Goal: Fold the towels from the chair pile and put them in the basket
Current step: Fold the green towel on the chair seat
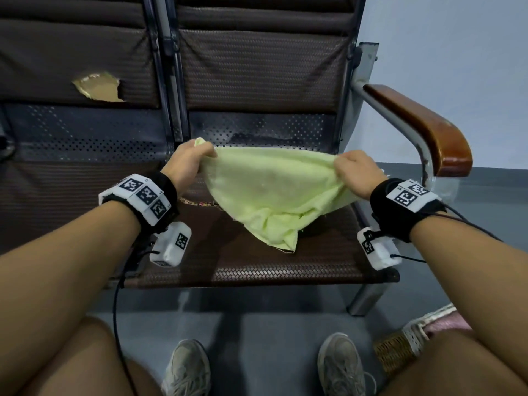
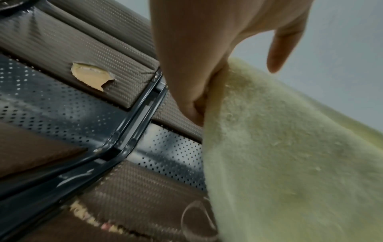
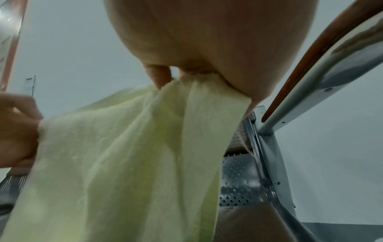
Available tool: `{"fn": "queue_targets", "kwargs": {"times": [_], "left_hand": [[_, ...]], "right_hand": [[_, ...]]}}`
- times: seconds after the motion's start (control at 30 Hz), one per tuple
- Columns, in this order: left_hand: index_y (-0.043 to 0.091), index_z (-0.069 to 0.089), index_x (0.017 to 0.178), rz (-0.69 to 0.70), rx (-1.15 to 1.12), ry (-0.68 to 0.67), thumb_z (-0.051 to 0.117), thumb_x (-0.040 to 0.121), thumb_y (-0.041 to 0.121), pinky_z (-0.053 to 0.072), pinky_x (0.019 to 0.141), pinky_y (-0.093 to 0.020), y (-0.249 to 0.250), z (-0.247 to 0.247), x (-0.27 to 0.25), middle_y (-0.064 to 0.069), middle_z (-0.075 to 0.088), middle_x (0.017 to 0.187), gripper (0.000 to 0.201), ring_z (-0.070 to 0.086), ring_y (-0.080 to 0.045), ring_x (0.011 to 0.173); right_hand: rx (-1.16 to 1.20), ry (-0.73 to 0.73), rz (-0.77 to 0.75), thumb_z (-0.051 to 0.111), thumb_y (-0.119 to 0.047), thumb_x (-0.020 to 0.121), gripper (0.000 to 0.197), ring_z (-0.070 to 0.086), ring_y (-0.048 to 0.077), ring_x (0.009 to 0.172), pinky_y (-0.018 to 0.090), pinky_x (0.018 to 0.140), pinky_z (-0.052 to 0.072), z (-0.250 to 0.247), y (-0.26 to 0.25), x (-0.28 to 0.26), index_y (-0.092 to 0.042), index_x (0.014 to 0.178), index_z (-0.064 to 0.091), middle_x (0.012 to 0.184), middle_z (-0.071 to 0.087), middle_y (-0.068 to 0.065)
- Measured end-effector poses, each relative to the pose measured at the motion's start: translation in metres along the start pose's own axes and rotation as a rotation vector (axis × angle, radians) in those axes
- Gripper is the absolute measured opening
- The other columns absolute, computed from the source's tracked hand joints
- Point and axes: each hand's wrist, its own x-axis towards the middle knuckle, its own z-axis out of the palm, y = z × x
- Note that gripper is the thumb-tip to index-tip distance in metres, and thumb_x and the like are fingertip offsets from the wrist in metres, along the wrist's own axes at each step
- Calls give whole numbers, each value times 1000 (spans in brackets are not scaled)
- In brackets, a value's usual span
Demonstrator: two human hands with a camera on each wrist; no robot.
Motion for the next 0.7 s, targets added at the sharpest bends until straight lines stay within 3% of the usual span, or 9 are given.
{"fn": "queue_targets", "kwargs": {"times": [0.13,0.2,0.27,0.37,0.43,0.5,0.57,0.63,0.7], "left_hand": [[14,58,83,44,-26,-15,72,72,8,52,70,-40,18,-5,1,-11,68,87,19,66,-30,80],[7,65,98,75,-49,12,75,83,9,58,81,-41,29,-7,3,-11,73,100,18,71,-28,90],[5,69,107,115,-11,58,75,87,22,61,76,-36,40,-12,4,-7,76,98,27,73,-20,87],[13,76,98,202,25,156,78,84,33,61,68,-33,63,-20,5,-3,78,92,25,75,-17,83],[14,78,97,245,9,241,77,84,34,62,73,-36,80,-21,7,-3,77,93,24,74,-19,86],[12,78,95,255,-28,298,75,86,32,61,80,-38,97,-15,8,-5,77,93,23,73,-21,88],[9,77,86,223,-109,325,74,87,29,60,70,-30,112,-4,8,-6,75,88,20,72,-21,82],[4,73,75,171,-229,307,73,88,25,54,57,-26,125,12,3,-9,73,79,24,69,-21,70],[-5,69,73,161,-278,224,71,89,23,50,55,-29,137,32,-8,-17,67,73,31,63,-24,59]], "right_hand": [[123,-16,8,59,-48,77,48,56,18,62,33,62,44,-25,-20,4,0,70,64,64,61,2],[148,-68,-7,64,-52,80,41,67,16,66,32,66,51,-44,-31,7,-12,73,75,70,73,0],[169,-88,-18,67,-51,85,33,70,11,65,30,65,52,-66,-41,9,-26,67,77,71,75,-3],[209,-128,17,68,-52,86,29,74,13,68,27,61,55,-93,-58,6,-30,70,79,78,77,-3],[224,-153,76,70,-51,85,30,76,18,75,27,60,58,-102,-71,4,-23,81,81,85,78,2],[208,-85,132,73,-55,77,39,76,23,82,34,69,61,-106,-82,6,-18,83,81,89,77,5],[206,-13,183,72,-59,68,49,75,28,90,44,83,60,-108,-97,7,-16,89,78,93,76,4],[288,-28,231,71,-46,79,50,72,34,98,52,91,57,-106,-114,5,-9,112,69,107,74,12],[393,-63,250,65,-30,93,44,73,32,93,48,86,60,-100,-128,3,-1,124,59,110,72,15]]}}
